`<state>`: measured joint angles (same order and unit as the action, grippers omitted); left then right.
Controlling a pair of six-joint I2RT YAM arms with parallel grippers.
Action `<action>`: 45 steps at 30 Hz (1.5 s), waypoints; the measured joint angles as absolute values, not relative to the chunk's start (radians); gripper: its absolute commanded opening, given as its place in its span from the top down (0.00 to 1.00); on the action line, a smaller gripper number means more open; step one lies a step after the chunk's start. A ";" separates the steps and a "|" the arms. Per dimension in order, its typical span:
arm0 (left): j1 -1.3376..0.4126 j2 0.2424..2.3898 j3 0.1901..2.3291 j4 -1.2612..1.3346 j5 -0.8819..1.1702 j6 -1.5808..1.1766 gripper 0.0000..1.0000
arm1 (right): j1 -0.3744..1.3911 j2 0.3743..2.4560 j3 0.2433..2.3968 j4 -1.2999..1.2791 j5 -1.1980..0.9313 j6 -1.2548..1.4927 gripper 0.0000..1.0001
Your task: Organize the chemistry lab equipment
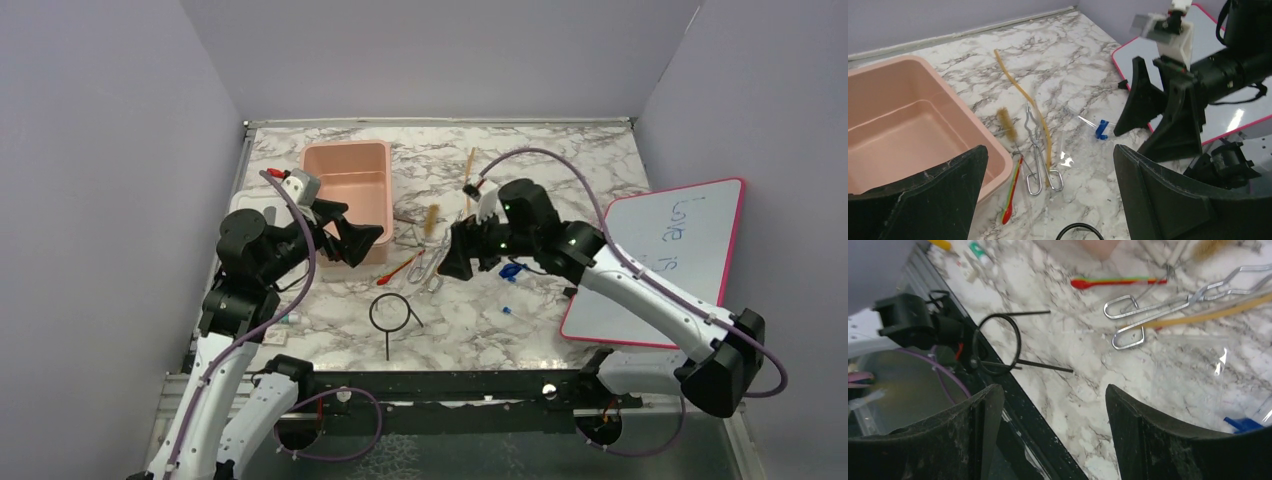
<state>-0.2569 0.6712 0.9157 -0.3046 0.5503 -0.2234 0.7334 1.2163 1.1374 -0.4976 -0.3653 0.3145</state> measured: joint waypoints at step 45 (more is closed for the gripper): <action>-0.450 0.931 0.706 -0.765 0.418 -0.424 0.69 | 0.896 1.318 0.873 -0.264 0.064 0.741 0.28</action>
<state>-0.4496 0.9306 0.7059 -0.7647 0.4179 -0.4236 0.8955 1.3182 0.8730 -0.2638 0.0643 0.7414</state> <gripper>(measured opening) 0.387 0.725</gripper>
